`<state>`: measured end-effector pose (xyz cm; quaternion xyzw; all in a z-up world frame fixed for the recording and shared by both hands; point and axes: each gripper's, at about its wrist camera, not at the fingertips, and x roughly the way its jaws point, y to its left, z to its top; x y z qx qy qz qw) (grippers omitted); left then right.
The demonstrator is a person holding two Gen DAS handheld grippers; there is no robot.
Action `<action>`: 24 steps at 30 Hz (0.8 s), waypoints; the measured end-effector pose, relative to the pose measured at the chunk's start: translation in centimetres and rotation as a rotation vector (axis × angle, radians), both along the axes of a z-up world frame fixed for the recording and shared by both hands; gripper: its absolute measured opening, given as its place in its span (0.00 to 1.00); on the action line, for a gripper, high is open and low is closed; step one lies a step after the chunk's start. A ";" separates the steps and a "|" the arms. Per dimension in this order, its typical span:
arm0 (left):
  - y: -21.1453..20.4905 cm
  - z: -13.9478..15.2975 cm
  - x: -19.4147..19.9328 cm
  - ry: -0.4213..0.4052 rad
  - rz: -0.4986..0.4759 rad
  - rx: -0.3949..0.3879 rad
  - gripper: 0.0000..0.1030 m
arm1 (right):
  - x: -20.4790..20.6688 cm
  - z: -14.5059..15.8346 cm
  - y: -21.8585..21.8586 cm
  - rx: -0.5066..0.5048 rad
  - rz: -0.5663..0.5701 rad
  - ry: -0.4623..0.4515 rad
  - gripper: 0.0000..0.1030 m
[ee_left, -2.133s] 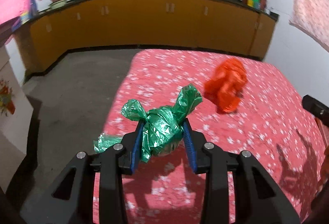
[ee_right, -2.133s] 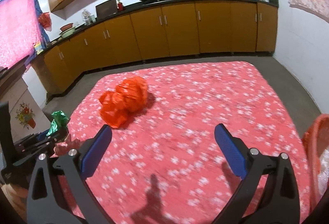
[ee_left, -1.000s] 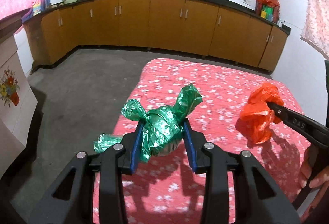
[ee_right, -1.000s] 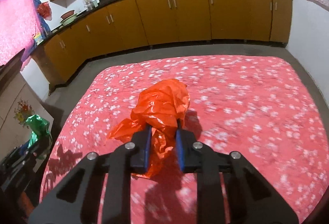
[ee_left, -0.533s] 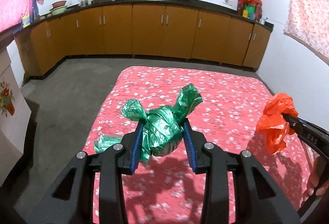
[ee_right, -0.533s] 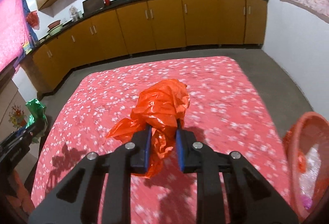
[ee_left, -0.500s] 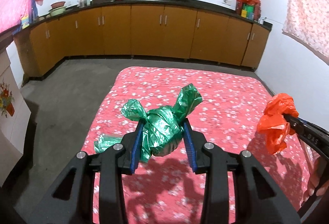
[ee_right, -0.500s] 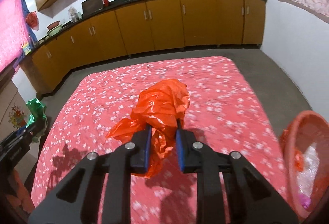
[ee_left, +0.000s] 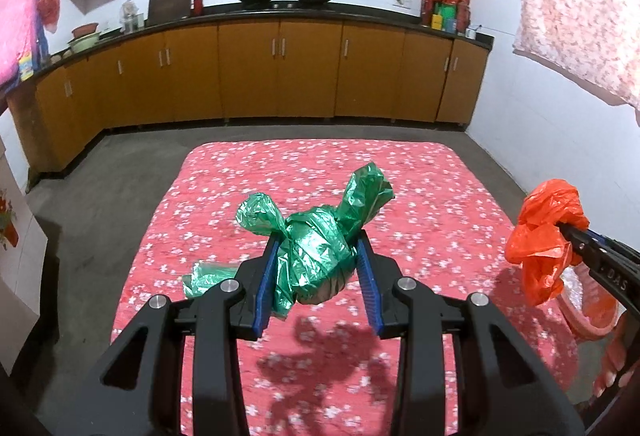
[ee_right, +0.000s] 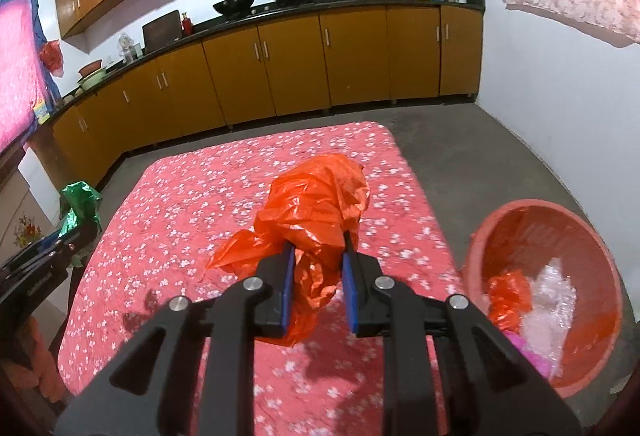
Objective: Collect trash
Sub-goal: 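Carry the green and red bags over the orange basket with both tools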
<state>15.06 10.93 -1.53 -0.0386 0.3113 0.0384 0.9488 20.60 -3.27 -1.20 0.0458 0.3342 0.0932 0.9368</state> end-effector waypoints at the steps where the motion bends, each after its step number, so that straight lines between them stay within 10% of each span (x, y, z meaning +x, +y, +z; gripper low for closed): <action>1: -0.4 0.0 -0.1 -0.001 -0.006 0.002 0.37 | -0.2 0.0 -0.3 0.001 -0.003 -0.002 0.20; 24: -11.2 -0.3 0.7 0.022 -0.174 0.044 0.37 | -4.8 0.3 -11.2 -0.010 -0.159 -0.026 0.20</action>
